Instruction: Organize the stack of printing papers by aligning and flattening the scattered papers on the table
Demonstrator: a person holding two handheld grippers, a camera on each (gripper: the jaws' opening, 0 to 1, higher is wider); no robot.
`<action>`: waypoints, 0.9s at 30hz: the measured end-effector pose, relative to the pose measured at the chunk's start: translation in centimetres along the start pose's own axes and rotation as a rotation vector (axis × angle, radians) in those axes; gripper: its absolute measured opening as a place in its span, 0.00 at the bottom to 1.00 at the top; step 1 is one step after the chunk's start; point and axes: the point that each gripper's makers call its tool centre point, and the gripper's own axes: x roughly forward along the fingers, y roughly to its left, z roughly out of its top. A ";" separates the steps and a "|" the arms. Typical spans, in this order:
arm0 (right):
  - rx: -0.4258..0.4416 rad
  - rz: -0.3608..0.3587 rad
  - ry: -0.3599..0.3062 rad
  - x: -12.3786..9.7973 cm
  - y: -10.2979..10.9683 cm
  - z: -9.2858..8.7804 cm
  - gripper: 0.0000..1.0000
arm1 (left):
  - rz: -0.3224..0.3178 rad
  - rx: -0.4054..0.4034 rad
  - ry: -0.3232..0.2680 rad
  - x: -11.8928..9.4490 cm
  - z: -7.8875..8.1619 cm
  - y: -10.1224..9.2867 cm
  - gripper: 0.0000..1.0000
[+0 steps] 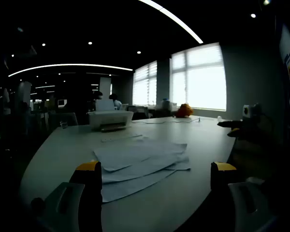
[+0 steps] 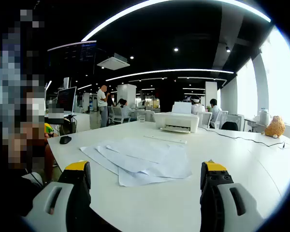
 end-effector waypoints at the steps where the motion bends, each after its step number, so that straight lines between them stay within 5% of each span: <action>1: 0.000 0.000 0.001 0.0 0.0 0.0 0.89 | 0.000 0.000 0.000 0.0 0.0 0.0 0.96; 27: -0.004 -0.001 0.003 -0.1 -0.1 0.0 0.89 | -0.004 0.017 0.003 0.1 0.5 -0.3 0.96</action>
